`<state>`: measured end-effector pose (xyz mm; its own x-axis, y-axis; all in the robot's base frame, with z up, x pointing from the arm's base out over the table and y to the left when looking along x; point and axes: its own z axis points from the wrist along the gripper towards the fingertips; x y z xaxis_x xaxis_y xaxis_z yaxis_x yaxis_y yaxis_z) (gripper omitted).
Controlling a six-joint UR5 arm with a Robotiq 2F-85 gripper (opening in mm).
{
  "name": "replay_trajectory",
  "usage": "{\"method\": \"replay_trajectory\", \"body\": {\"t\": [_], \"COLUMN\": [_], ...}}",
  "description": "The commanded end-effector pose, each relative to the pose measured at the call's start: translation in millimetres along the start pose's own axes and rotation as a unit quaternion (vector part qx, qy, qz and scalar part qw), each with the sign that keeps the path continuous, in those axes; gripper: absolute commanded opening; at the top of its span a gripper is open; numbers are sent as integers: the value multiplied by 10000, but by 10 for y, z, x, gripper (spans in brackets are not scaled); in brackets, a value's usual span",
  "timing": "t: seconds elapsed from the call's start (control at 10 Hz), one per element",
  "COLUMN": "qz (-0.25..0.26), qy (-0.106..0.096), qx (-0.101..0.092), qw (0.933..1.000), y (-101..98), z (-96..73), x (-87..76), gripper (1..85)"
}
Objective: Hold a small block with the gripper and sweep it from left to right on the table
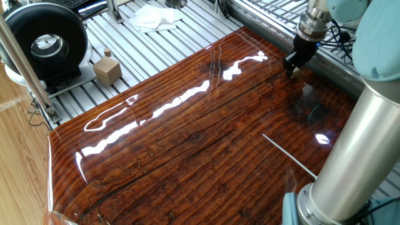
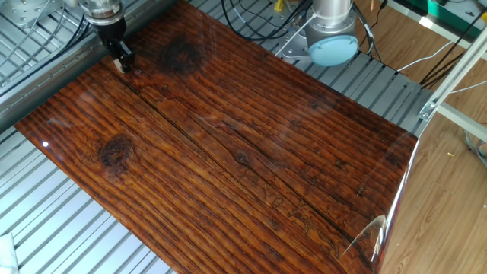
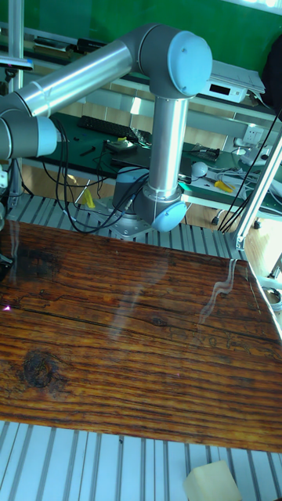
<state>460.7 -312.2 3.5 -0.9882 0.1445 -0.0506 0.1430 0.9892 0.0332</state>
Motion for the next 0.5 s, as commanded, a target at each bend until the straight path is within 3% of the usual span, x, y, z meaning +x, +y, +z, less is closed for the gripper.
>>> {"method": "replay_trajectory", "body": {"t": [0.0,0.4], "qz": [38,32], "qy": [-35,-46], "qx": [-67,-99], "qw": [10000,9999], "y": [13,24], "z": [-16,-14], "x": [-16,-21], "gripper": [10,10]}}
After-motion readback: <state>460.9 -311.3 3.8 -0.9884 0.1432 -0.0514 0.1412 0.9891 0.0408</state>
